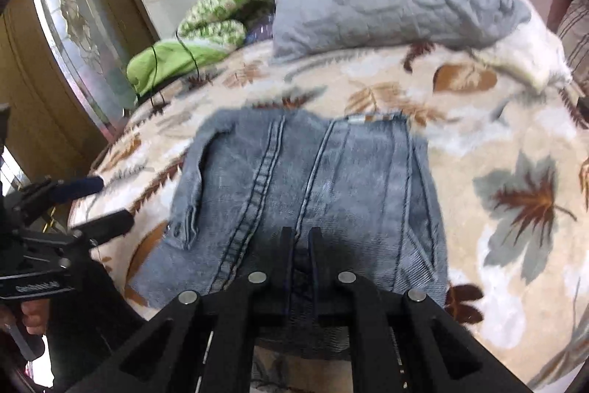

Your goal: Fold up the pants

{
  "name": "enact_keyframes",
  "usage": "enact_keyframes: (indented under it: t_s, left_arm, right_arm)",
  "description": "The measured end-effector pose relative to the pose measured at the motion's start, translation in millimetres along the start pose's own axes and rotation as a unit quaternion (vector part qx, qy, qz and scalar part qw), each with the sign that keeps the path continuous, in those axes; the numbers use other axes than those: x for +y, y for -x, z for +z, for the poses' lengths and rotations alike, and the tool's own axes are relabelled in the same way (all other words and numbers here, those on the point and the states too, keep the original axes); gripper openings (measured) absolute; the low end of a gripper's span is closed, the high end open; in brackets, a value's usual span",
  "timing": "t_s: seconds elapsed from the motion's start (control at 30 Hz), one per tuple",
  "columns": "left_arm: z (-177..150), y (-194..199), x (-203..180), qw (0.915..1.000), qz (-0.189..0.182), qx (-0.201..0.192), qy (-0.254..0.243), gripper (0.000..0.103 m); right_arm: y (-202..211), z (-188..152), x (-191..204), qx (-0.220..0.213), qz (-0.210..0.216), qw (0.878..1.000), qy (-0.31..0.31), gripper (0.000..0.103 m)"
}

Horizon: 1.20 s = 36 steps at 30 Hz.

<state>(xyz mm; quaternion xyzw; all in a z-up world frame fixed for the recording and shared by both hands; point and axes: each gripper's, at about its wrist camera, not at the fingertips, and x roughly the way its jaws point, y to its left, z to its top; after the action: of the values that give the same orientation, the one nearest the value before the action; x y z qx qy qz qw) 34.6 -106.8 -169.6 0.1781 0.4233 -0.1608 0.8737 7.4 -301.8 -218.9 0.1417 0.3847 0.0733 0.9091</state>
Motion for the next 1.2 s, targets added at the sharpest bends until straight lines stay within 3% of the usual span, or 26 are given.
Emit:
enact_keyframes:
  t_s: [0.17,0.53,0.63,0.67,0.7,0.73,1.2]
  left_arm:
    - [2.4,-2.4,3.1,0.9999,0.004,0.002,0.011,0.079]
    - [6.2,-3.9,5.8,0.9998,0.002,-0.004,0.021,0.079]
    - [6.2,-4.3,5.9,0.9998,0.004,-0.003,0.021,0.080]
    - [6.3,-4.7,5.9,0.9998,0.005,-0.002,0.021,0.080]
    - [6.4,-5.1,6.0,0.9998,0.006,-0.002,0.020,0.080]
    - [6.5,-5.4,5.8,0.9998,0.006,-0.001,0.019,0.080]
    - [7.4,-14.0,9.6,0.9994,0.015,0.010,0.029,0.083]
  right_arm:
    - [18.6,7.4,-9.5,-0.043,0.004,0.999,-0.025,0.010]
    - [18.9,11.3,-29.0,-0.042,0.021,0.996,-0.081,0.014]
    - [20.7,11.4,-29.1,-0.047,0.021,0.995,-0.082,0.028]
    - [21.7,11.0,-28.7,-0.050,0.021,0.995,-0.083,0.040]
    - [22.9,11.0,-28.7,-0.053,0.021,0.995,-0.085,0.061]
    - [25.1,10.9,-28.7,-0.059,0.018,0.994,-0.087,0.068]
    - [29.1,12.3,-38.8,-0.069,0.003,0.992,-0.106,0.069]
